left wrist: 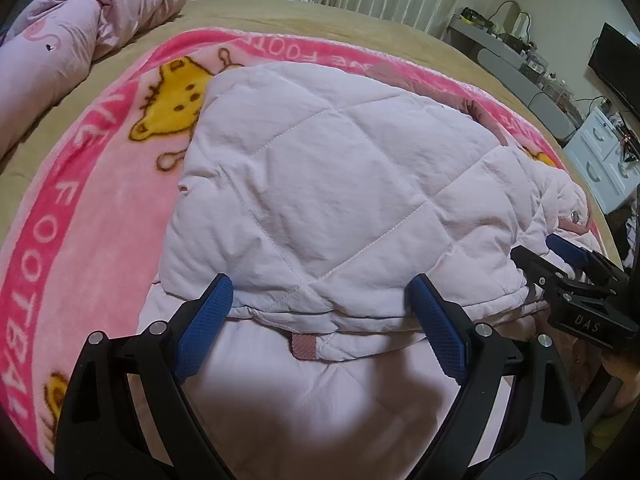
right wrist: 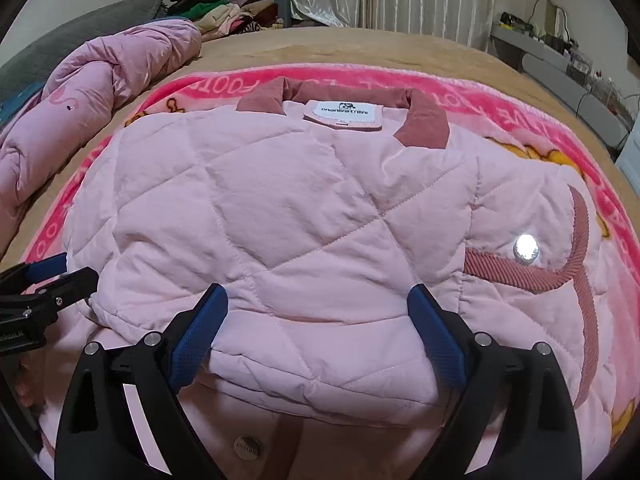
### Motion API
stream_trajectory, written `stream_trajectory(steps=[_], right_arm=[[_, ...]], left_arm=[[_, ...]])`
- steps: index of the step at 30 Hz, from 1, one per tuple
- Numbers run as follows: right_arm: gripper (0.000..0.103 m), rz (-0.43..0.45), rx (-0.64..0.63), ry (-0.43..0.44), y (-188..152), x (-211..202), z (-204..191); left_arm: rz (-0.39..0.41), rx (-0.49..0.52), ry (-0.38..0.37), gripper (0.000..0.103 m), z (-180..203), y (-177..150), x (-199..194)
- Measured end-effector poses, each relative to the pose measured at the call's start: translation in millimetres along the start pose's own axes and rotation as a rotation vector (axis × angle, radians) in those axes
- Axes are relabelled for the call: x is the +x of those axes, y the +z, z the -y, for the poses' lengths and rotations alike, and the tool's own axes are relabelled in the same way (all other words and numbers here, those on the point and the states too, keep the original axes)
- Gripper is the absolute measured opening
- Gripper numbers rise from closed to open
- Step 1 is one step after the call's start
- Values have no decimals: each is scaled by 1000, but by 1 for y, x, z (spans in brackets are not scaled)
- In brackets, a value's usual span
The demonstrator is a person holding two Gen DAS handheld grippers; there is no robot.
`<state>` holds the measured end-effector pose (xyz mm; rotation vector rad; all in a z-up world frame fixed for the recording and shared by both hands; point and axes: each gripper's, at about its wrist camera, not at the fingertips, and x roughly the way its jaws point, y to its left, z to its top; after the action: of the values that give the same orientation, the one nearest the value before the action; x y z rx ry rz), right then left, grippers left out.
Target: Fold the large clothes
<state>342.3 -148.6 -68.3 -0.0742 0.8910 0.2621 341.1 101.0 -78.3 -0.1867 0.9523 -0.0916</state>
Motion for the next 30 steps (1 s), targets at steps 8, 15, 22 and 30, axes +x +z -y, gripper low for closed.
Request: stream_trajectory(steps=[8,15,22,30], right_arm=[[93,56,88,80,-1,-40,14],[98,64,142,82,-9,-63,22],[99,90,161,62,-11,-82,25],[99,121,212,71,-15,-97,30]], left_arm=[[-5,-14,-8,83,1,-1,-4],[7,-18,-1,82,2,0,-16],[4,-27,-11,82,2,0,-26],[32,-58,6,87,0,-2,-49]])
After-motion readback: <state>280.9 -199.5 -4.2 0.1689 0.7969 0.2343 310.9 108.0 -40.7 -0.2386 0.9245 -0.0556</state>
